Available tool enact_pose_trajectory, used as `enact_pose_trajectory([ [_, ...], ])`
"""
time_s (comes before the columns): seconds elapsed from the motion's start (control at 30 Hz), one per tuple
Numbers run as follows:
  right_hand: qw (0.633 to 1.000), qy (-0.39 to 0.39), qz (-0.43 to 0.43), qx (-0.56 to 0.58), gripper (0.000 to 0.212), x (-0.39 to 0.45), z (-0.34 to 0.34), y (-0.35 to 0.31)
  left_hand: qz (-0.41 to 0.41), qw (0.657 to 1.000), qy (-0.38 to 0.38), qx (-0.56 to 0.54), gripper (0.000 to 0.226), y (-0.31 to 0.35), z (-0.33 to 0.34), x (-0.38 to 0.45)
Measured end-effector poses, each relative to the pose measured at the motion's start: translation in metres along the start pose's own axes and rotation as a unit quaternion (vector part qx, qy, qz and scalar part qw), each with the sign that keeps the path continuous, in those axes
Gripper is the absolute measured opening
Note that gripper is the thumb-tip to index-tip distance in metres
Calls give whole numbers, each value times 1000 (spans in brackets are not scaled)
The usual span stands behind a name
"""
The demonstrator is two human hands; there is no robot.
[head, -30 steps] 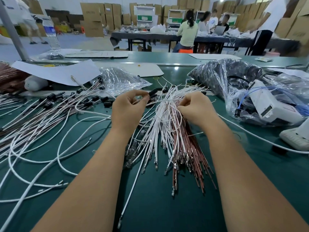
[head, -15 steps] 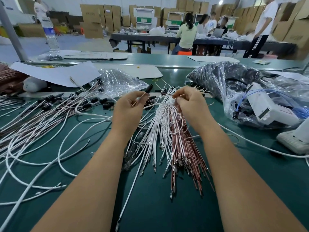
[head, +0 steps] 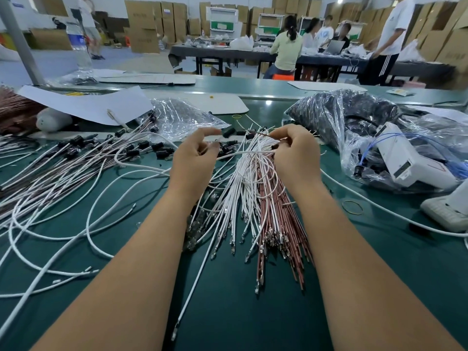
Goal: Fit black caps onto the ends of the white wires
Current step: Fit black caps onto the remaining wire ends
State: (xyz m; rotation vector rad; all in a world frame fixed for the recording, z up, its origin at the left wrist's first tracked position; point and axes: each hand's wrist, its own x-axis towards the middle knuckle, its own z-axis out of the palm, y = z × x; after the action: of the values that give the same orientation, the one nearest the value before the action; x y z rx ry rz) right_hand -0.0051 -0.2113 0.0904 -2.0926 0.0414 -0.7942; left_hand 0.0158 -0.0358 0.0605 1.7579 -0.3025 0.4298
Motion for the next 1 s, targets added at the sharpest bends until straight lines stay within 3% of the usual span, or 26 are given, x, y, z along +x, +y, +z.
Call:
enact_pose_trajectory([
  [0.13,999,1,18,34,46,1,0,-1,10,1000,-4,20,16,2,0,-1],
  [0.27,996,-44,8,73,28,-1,7,-3,23,997,-3,68,14,3,2,0],
  [0.37,992,-116,-46,36,19,-8,13,-8,36,995,-9,96,10,4,4,2],
  [0.47,991,-120,-65,6,11,-11,16,-7,36,990,-6,139,13,5,6,2],
  [0.7,990,-125,-45,49,10,-11,18,-8,35,993,-33,110,11,12,7,2],
  [0.87,990,-126,-69,7,8,-14,20,-8,42,992,-48,112,9,14,7,-2],
  [1.0,987,-125,-20,96,10,-12,19,-8,25,997,-45,50,7,19,8,-3],
])
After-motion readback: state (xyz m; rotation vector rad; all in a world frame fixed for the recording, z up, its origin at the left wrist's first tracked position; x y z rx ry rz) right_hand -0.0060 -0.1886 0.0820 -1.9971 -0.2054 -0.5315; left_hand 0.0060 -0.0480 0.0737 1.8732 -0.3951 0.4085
